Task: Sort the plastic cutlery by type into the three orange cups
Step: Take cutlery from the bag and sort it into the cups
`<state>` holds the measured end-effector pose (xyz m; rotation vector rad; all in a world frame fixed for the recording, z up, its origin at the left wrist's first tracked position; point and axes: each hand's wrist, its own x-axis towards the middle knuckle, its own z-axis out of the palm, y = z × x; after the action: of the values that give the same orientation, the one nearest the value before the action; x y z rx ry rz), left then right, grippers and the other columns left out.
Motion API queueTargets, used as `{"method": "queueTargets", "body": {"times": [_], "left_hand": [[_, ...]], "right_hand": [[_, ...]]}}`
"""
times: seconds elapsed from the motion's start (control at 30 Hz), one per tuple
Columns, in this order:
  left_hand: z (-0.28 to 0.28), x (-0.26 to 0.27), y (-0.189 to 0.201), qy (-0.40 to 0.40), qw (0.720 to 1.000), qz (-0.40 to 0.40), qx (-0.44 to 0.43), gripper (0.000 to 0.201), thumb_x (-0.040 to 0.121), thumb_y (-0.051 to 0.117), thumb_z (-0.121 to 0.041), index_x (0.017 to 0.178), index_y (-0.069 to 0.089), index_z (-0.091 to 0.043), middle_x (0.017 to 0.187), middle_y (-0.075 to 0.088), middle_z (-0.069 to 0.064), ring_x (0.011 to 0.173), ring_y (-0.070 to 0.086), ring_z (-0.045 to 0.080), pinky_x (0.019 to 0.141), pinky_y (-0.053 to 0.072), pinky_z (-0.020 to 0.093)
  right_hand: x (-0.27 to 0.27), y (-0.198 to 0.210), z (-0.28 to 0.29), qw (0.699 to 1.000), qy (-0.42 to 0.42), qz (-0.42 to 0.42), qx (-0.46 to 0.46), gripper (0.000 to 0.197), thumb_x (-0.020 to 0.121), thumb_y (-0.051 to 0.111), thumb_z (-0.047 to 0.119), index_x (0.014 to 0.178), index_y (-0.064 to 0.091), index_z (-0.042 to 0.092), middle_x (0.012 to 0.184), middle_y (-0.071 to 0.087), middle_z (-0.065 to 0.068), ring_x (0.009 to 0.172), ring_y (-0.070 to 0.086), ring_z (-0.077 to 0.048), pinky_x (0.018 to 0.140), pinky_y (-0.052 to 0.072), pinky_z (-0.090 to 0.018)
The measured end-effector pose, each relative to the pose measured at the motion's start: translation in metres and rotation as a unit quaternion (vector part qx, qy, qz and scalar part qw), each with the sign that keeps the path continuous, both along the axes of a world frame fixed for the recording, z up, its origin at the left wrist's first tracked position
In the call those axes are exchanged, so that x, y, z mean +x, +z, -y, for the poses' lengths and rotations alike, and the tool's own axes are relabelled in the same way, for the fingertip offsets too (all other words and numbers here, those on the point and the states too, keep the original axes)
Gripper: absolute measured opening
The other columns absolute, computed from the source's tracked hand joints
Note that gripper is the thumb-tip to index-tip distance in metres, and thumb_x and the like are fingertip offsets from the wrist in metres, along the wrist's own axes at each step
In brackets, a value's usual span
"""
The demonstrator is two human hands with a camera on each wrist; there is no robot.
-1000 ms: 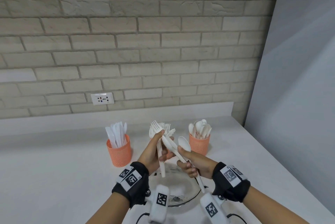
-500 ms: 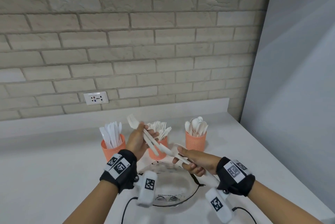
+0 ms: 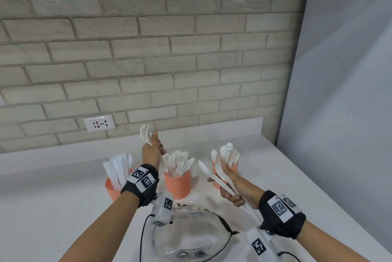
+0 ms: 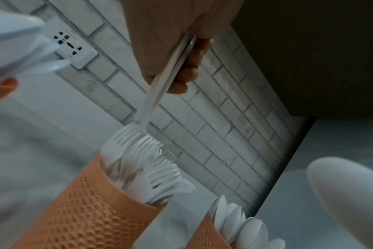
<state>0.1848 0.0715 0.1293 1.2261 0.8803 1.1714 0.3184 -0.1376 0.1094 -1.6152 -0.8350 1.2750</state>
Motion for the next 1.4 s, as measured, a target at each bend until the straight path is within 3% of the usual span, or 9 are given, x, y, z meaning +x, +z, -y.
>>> {"method": "queueTargets", "body": {"times": [0.27, 0.33, 0.43, 0.6, 0.73, 0.87, 1.07, 1.23, 1.4], "left_hand": [[-0.009, 0.026, -0.037, -0.011, 0.997, -0.061, 0.038, 0.034, 0.093, 0.054, -0.028, 0.064, 0.054, -0.010, 0.062, 0.055, 0.006, 0.063, 0.054, 0.020, 0.078, 0.048, 0.037], [-0.005, 0.026, -0.043, -0.022, 0.992, -0.092, 0.082, 0.013, 0.084, 0.066, -0.020, 0.081, 0.058, -0.010, 0.074, 0.060, 0.006, 0.073, 0.059, 0.015, 0.079, 0.049, 0.029], [0.000, 0.027, -0.048, -0.028, 0.986, -0.122, 0.110, 0.024, 0.081, 0.060, 0.006, 0.097, 0.053, -0.010, 0.071, 0.057, 0.002, 0.059, 0.057, -0.005, 0.057, 0.042, 0.001], [0.003, 0.032, -0.059, -0.044, 0.962, -0.194, 0.185, 0.026, 0.081, 0.052, 0.013, 0.093, 0.059, -0.009, 0.079, 0.058, 0.001, 0.074, 0.055, 0.015, 0.065, 0.042, 0.003], [0.001, 0.037, -0.070, -0.032, 0.910, -0.308, 0.274, 0.022, 0.084, 0.050, 0.008, 0.097, 0.066, 0.002, 0.106, 0.060, 0.016, 0.100, 0.055, 0.028, 0.089, 0.040, 0.026], [0.006, 0.042, -0.076, -0.011, 0.864, -0.396, 0.311, 0.026, 0.090, 0.046, 0.000, 0.107, 0.065, 0.004, 0.129, 0.049, 0.019, 0.128, 0.039, 0.034, 0.104, 0.029, 0.031], [0.018, 0.050, -0.076, 0.053, 0.804, -0.511, 0.300, 0.060, 0.097, 0.018, -0.039, 0.142, 0.033, -0.003, 0.152, 0.024, 0.021, 0.144, 0.014, 0.036, 0.117, 0.008, 0.048], [0.016, 0.050, -0.085, 0.014, 0.798, -0.556, 0.232, 0.064, 0.097, 0.015, -0.044, 0.145, 0.024, -0.004, 0.154, 0.021, 0.019, 0.145, 0.012, 0.033, 0.117, 0.010, 0.045], [0.016, 0.050, -0.076, 0.064, 0.819, -0.511, 0.252, 0.036, 0.096, 0.044, -0.026, 0.115, 0.058, 0.001, 0.117, 0.056, 0.025, 0.116, 0.048, 0.040, 0.093, 0.038, 0.049]], "right_hand": [[0.017, -0.005, -0.014, 0.998, -0.034, -0.018, 0.043, 0.075, 0.089, 0.008, 0.065, 0.118, 0.061, 0.020, 0.047, 0.032, 0.005, 0.035, 0.023, -0.005, 0.038, 0.020, -0.016], [0.018, -0.006, -0.017, 0.998, -0.042, -0.018, 0.052, 0.073, 0.091, 0.008, 0.062, 0.114, 0.062, 0.019, 0.045, 0.031, 0.006, 0.035, 0.024, -0.006, 0.038, 0.022, -0.017], [0.018, -0.009, -0.022, 0.996, -0.060, -0.019, 0.064, 0.067, 0.094, 0.010, 0.057, 0.102, 0.062, 0.017, 0.045, 0.030, 0.005, 0.035, 0.025, -0.007, 0.039, 0.024, -0.018], [0.018, -0.012, -0.028, 0.993, -0.083, -0.011, 0.086, 0.056, 0.097, 0.017, 0.052, 0.087, 0.058, 0.015, 0.048, 0.031, 0.004, 0.034, 0.026, -0.008, 0.038, 0.025, -0.018], [0.019, -0.013, -0.027, 0.990, -0.099, 0.012, 0.101, 0.048, 0.099, 0.025, 0.047, 0.086, 0.055, 0.012, 0.051, 0.040, 0.002, 0.036, 0.029, -0.006, 0.038, 0.024, -0.017], [0.024, -0.008, -0.025, 0.985, -0.131, 0.013, 0.110, 0.048, 0.096, 0.031, 0.051, 0.079, 0.052, 0.011, 0.046, 0.043, 0.003, 0.035, 0.030, -0.006, 0.038, 0.022, -0.018], [0.036, -0.004, -0.024, 0.978, -0.171, 0.001, 0.122, 0.049, 0.096, 0.028, 0.052, 0.088, 0.056, 0.013, 0.042, 0.027, 0.007, 0.035, 0.022, -0.005, 0.036, 0.021, -0.016], [0.046, -0.002, -0.022, 0.973, -0.187, -0.016, 0.132, 0.035, 0.095, 0.026, 0.028, 0.078, 0.052, 0.014, 0.045, 0.028, 0.006, 0.038, 0.024, -0.008, 0.042, 0.023, -0.020], [0.055, 0.003, -0.017, 0.962, -0.216, -0.007, 0.165, 0.032, 0.099, 0.028, 0.025, 0.084, 0.054, 0.013, 0.054, 0.039, 0.001, 0.047, 0.035, -0.011, 0.050, 0.031, -0.024]]}}
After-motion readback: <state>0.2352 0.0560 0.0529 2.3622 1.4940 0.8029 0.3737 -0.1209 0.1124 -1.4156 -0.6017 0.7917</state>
